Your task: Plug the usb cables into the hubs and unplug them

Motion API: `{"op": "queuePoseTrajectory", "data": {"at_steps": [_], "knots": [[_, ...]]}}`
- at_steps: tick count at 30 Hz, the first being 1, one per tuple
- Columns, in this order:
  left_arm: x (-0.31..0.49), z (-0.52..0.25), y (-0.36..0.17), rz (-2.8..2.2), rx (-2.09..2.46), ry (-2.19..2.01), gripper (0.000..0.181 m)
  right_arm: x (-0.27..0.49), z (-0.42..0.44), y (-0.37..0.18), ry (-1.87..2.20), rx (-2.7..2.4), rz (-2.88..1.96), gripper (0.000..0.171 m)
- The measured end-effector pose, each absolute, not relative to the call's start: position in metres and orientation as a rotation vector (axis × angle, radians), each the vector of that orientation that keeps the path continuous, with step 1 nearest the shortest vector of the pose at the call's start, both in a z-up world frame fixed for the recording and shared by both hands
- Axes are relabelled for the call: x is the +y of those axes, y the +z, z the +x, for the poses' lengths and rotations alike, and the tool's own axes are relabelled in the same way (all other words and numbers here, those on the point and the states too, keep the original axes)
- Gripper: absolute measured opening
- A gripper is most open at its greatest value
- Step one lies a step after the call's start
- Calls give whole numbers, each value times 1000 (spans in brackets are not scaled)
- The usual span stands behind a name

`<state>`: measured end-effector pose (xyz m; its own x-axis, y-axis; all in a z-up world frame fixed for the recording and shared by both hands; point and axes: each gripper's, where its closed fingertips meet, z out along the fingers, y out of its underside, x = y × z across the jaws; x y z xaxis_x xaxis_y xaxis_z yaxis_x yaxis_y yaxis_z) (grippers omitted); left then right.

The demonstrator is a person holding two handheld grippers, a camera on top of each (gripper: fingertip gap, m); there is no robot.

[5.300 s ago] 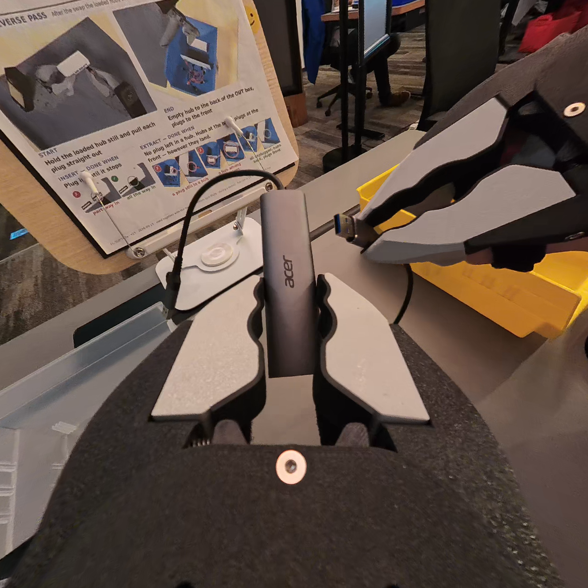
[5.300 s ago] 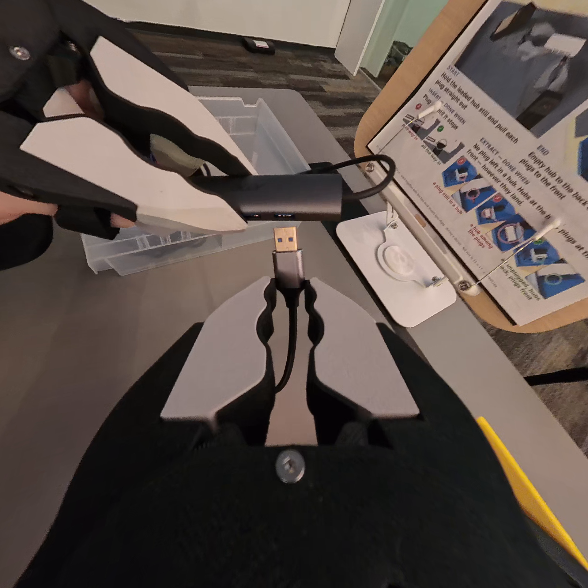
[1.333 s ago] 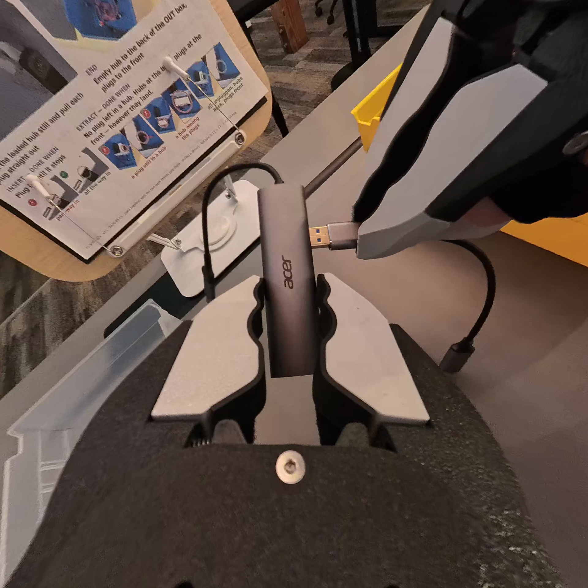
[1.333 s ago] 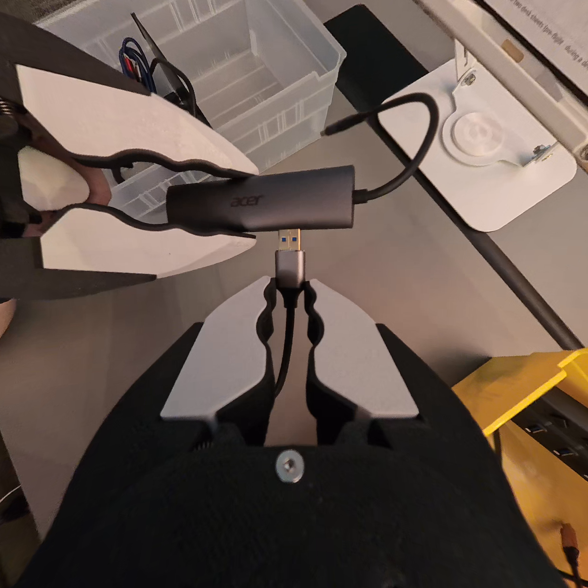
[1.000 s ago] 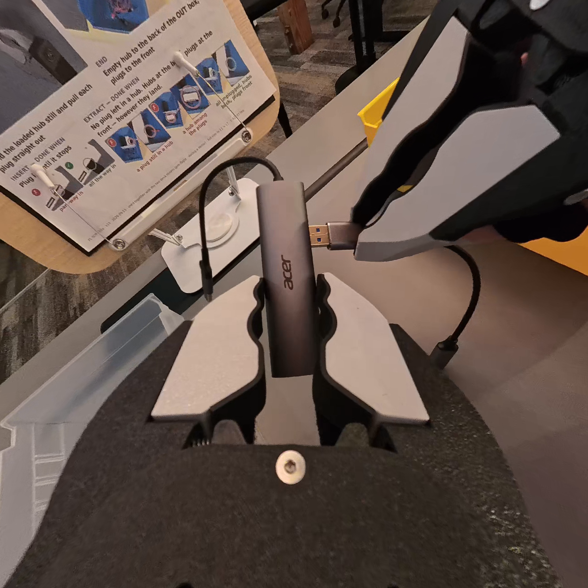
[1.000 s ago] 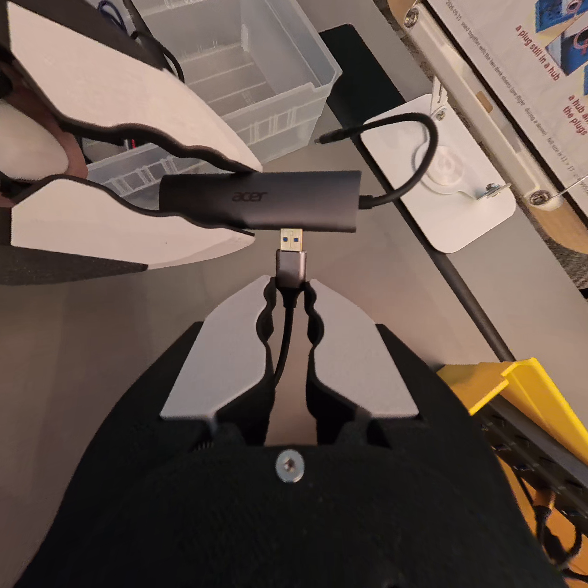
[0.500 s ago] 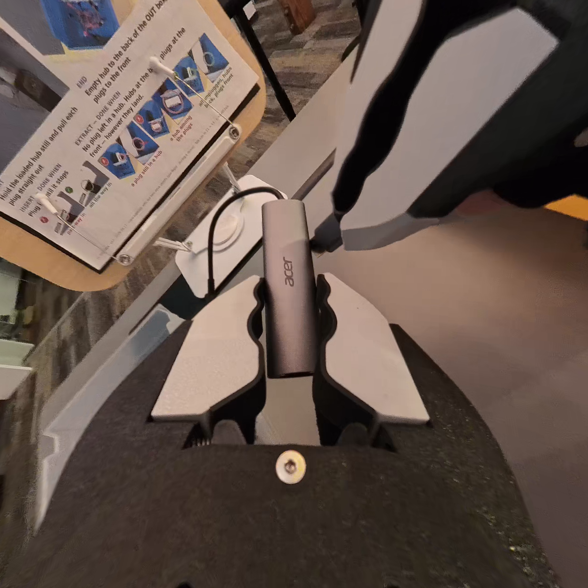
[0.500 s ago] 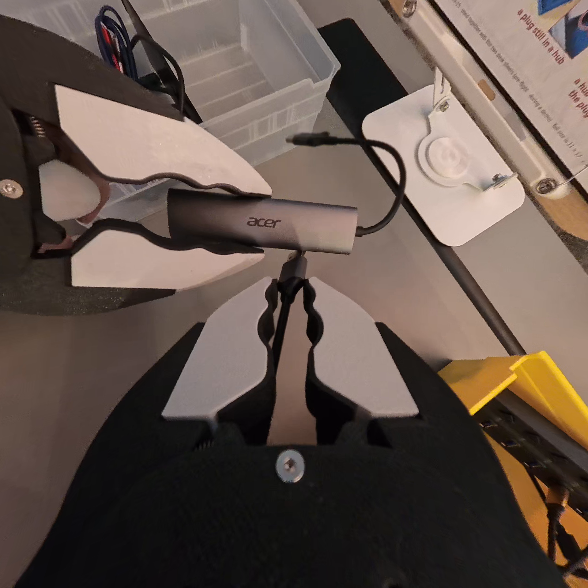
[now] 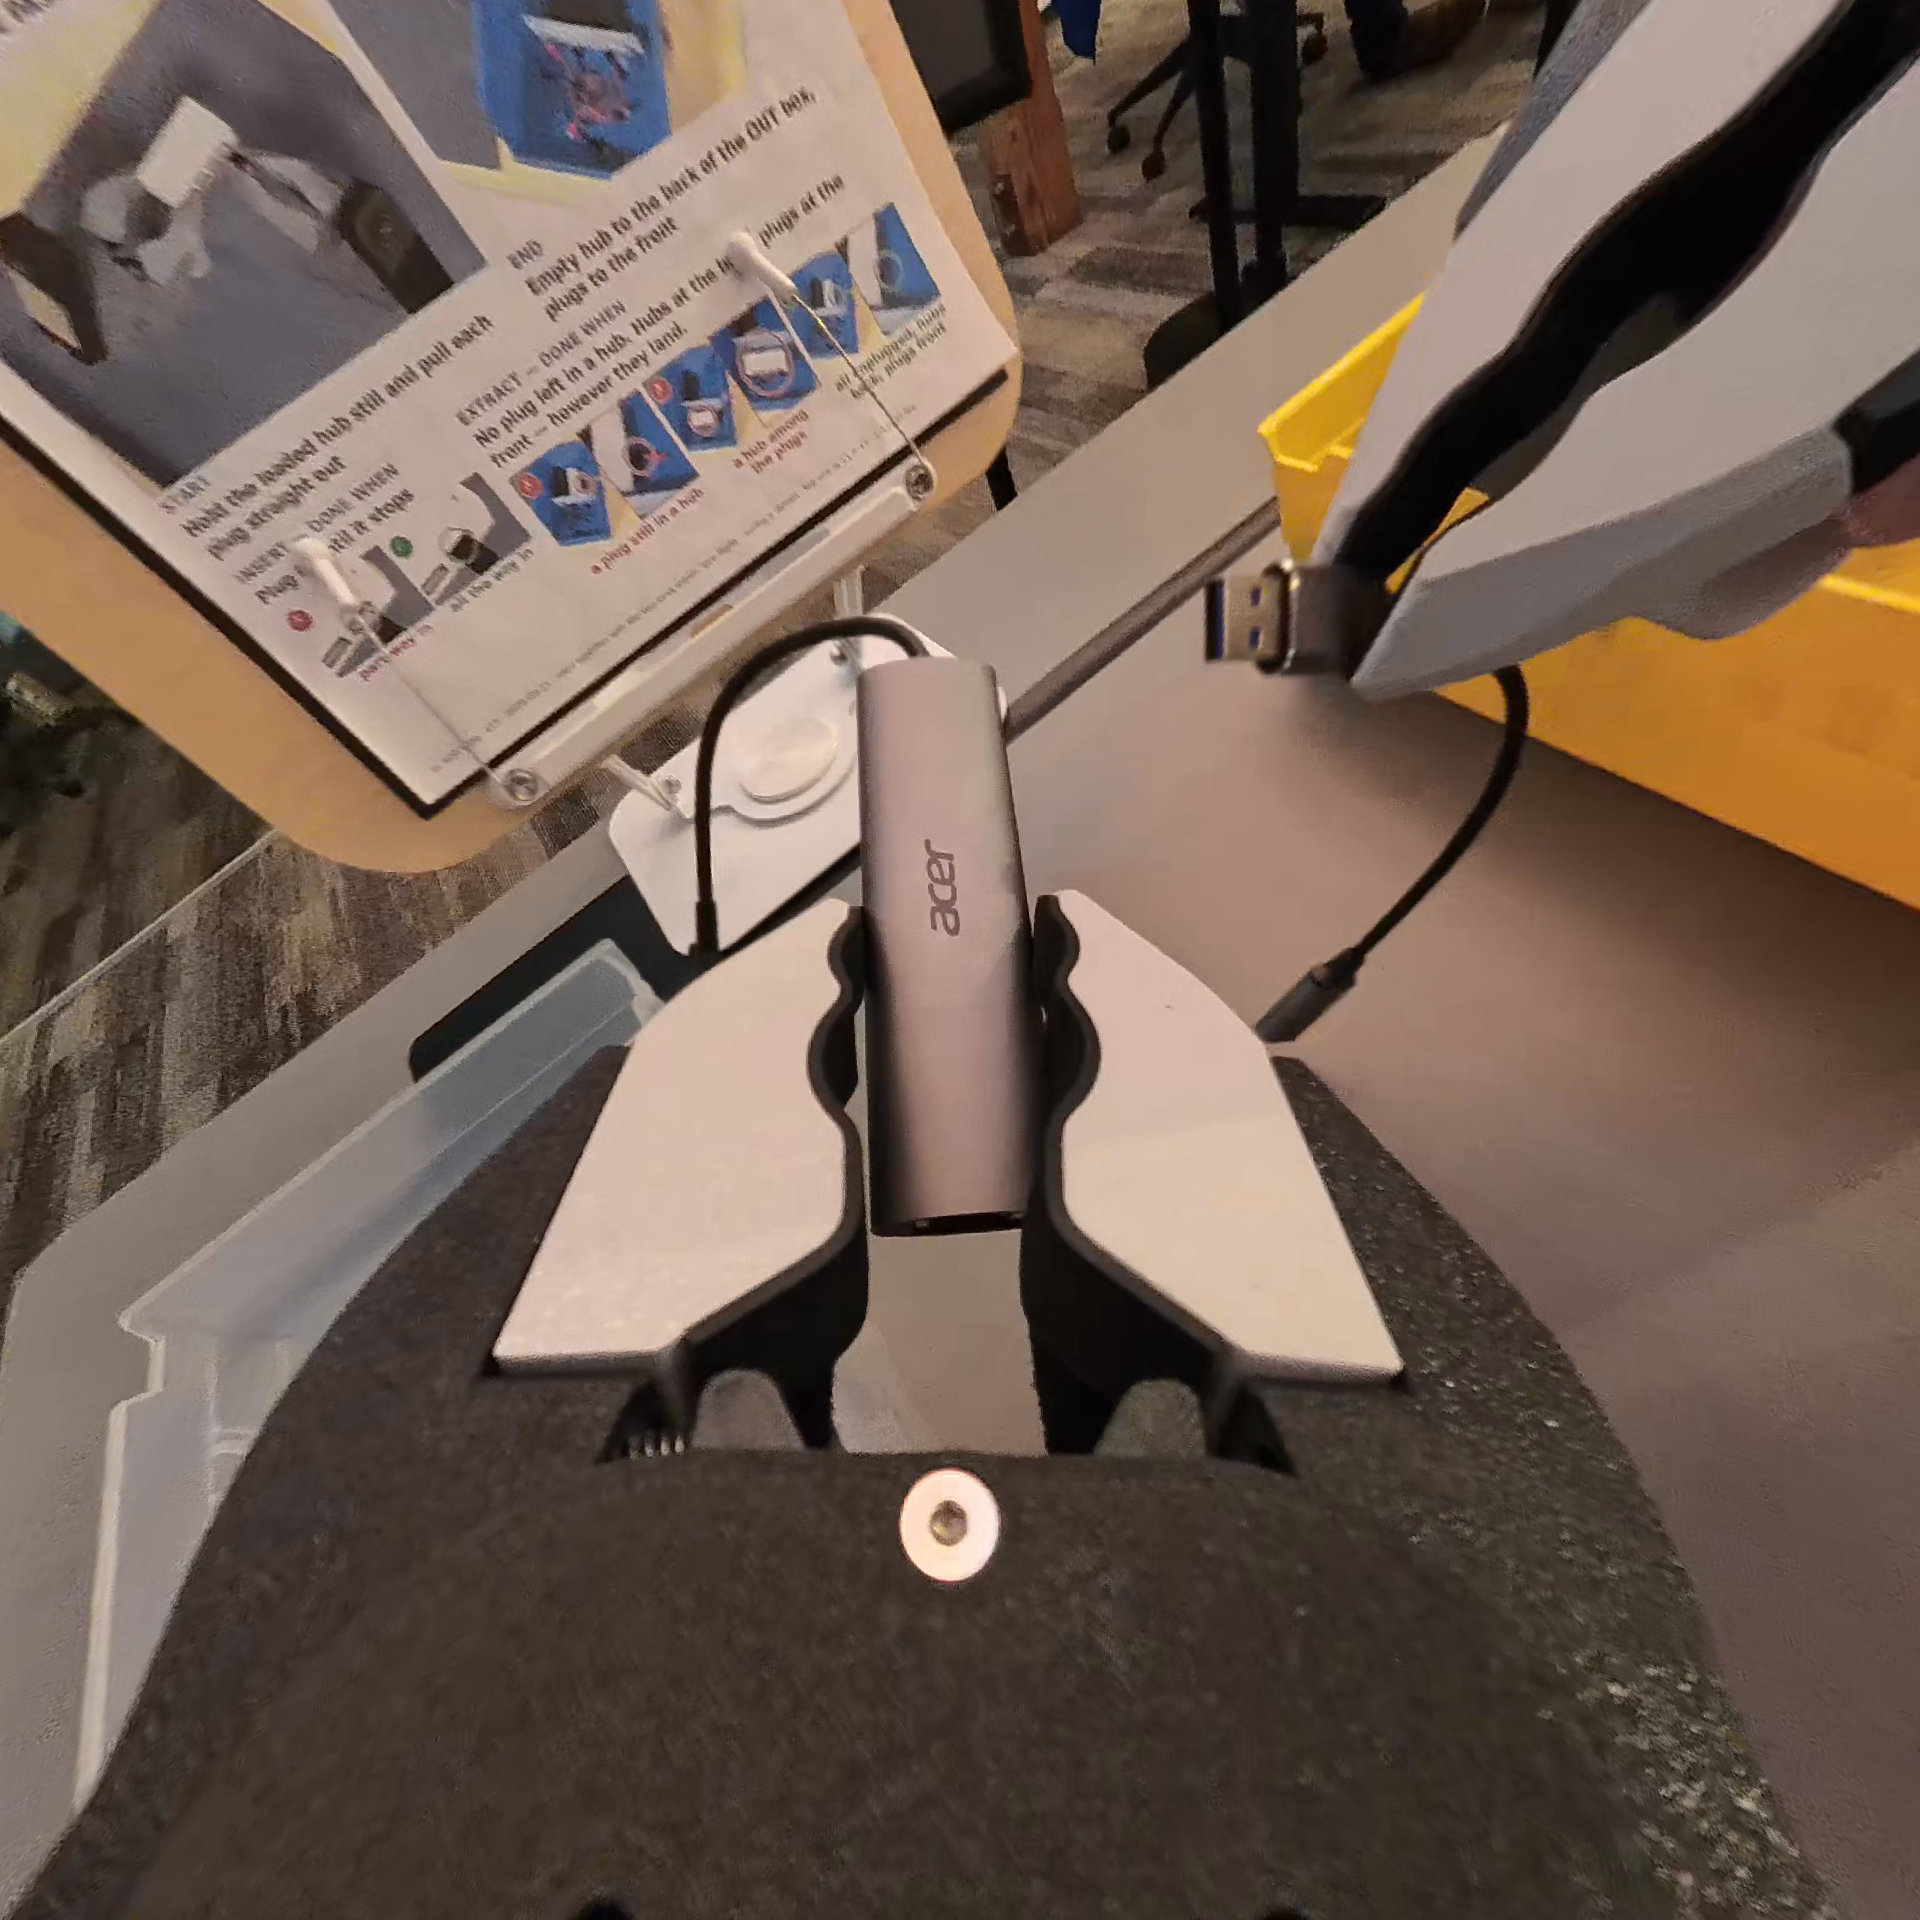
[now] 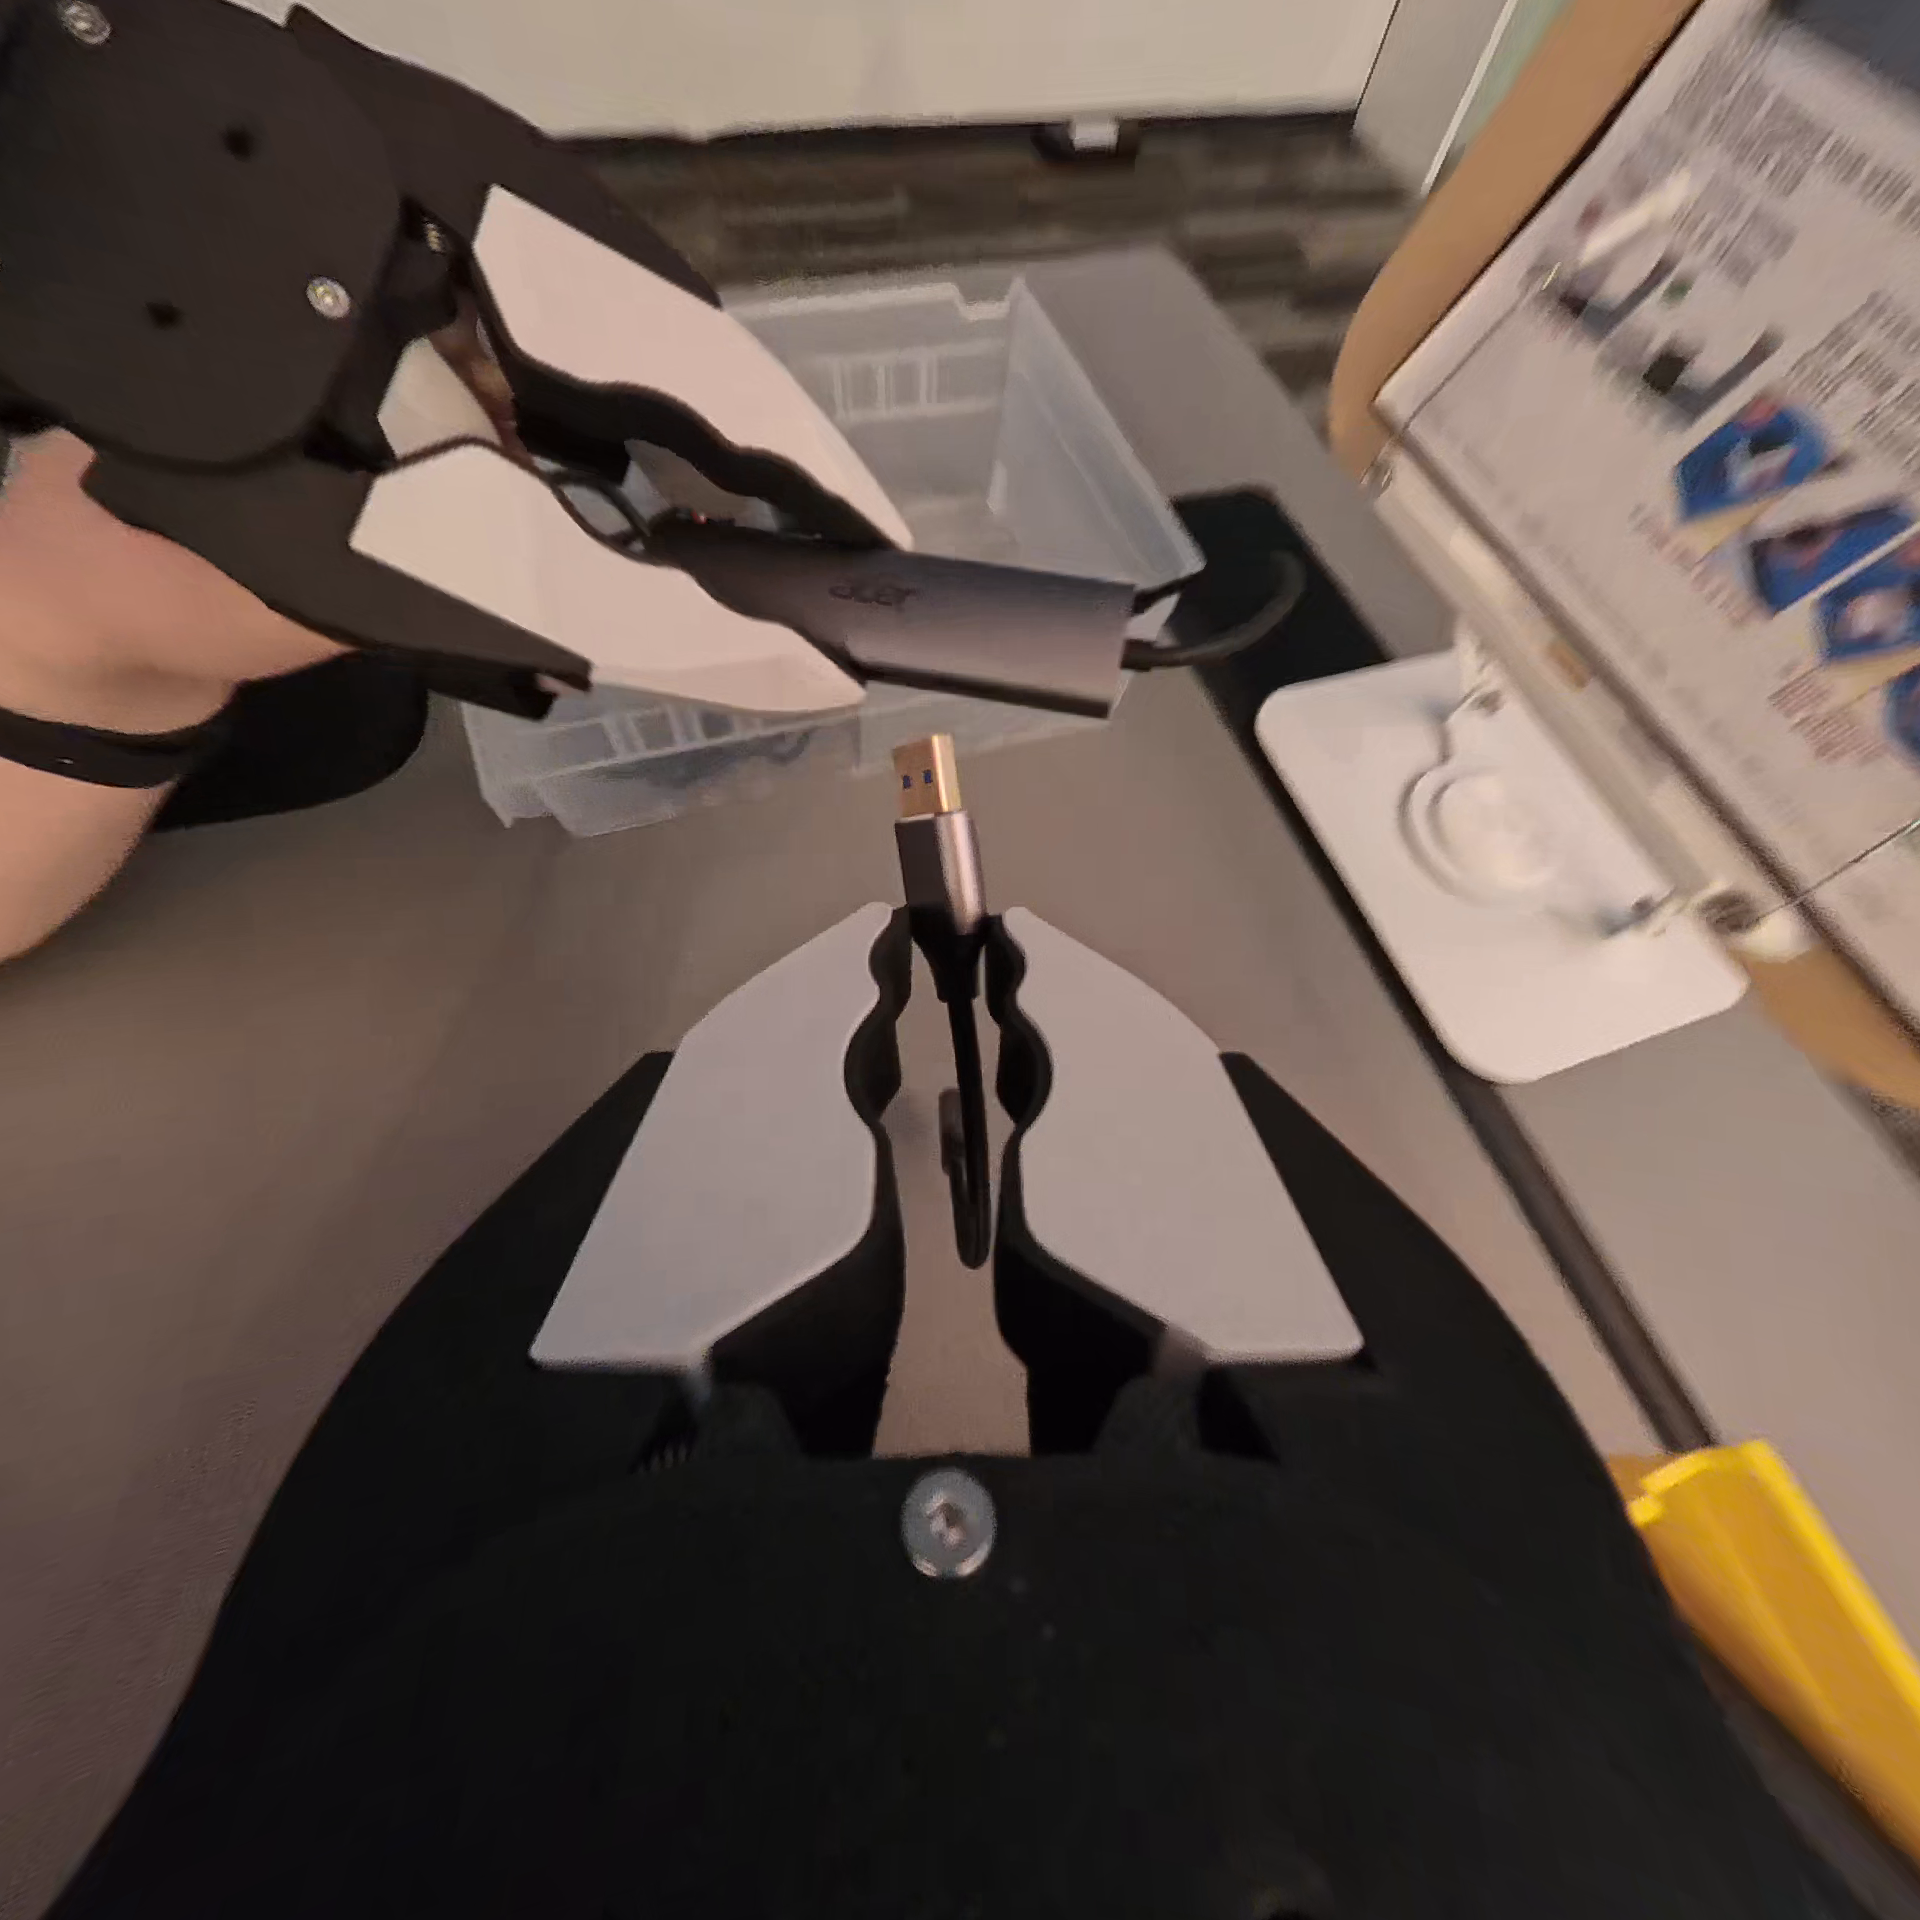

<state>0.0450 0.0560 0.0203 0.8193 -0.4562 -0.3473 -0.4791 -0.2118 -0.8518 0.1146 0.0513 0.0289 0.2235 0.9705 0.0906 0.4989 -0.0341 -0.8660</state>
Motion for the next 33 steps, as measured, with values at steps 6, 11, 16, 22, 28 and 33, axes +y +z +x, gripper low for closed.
{"op": "queuePoseTrajectory", "data": {"at_steps": [6,11,16,22,28,33], "knots": [[46,26,49,-1783,634,-18,31,27,109,66,514,-1469,-1075,13],[37,28,65,-1735,612,-119,31,-24,105,101,428,-1445,-686,13],[29,32,76,-1696,614,-221,30,-59,105,114,403,-1456,-508,13],[20,39,72,-1701,663,-351,2,-53,105,110,426,-1483,-564,13],[24,52,44,-1804,752,-380,2,-24,110,82,489,-1595,-817,12],[27,60,42,-1796,758,-400,2,1,116,25,535,-1786,-1184,12]]}}
